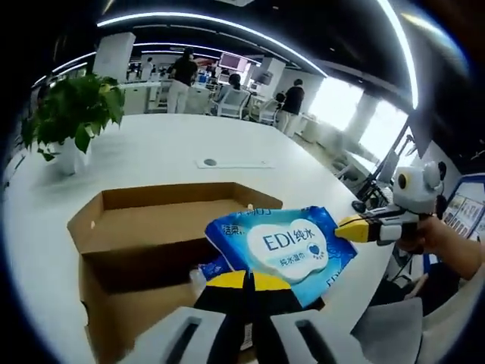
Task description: Operate the shoe box by opening the lid, removing the specified soft item, and placing it in the target area until the item is outside and the box remains undamaged.
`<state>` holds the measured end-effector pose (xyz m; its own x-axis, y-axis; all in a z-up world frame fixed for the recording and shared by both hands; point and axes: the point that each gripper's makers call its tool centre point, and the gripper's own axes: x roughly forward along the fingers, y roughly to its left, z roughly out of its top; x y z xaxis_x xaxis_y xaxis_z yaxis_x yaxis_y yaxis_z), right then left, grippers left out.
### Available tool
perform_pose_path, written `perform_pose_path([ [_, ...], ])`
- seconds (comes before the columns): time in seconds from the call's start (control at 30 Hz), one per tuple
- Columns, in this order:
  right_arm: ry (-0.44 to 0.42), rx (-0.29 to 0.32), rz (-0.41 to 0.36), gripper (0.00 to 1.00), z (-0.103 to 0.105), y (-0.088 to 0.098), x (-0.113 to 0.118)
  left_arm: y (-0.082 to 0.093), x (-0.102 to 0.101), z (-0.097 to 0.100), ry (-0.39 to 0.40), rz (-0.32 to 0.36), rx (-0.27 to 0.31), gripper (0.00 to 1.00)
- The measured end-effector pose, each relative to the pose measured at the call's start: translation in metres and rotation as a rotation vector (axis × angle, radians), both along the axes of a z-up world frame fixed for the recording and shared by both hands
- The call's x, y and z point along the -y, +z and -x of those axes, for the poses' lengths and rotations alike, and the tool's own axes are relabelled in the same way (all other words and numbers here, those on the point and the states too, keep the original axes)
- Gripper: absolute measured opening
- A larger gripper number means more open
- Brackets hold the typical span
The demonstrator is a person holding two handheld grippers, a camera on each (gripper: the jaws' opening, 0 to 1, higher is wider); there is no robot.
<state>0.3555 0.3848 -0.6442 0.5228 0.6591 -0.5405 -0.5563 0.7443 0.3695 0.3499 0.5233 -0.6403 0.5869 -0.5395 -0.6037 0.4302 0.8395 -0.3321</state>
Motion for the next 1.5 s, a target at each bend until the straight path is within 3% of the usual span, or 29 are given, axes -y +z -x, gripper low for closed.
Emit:
perform_pose_path([
  [0.87,-0.115,-0.008,0.006,0.00,-0.012,0.002,0.088,-0.004,0.086,-0.013,-0.081,0.060,0.002,0.00],
  [1.2,-0.144,-0.018,0.023,0.00,-0.015,-0.004,0.117,-0.009,0.118,-0.012,-0.129,0.057,-0.002,0.00],
  [1.5,-0.160,-0.046,0.032,0.00,-0.019,-0.017,0.131,-0.019,0.134,-0.021,-0.150,0.058,-0.020,0.00],
])
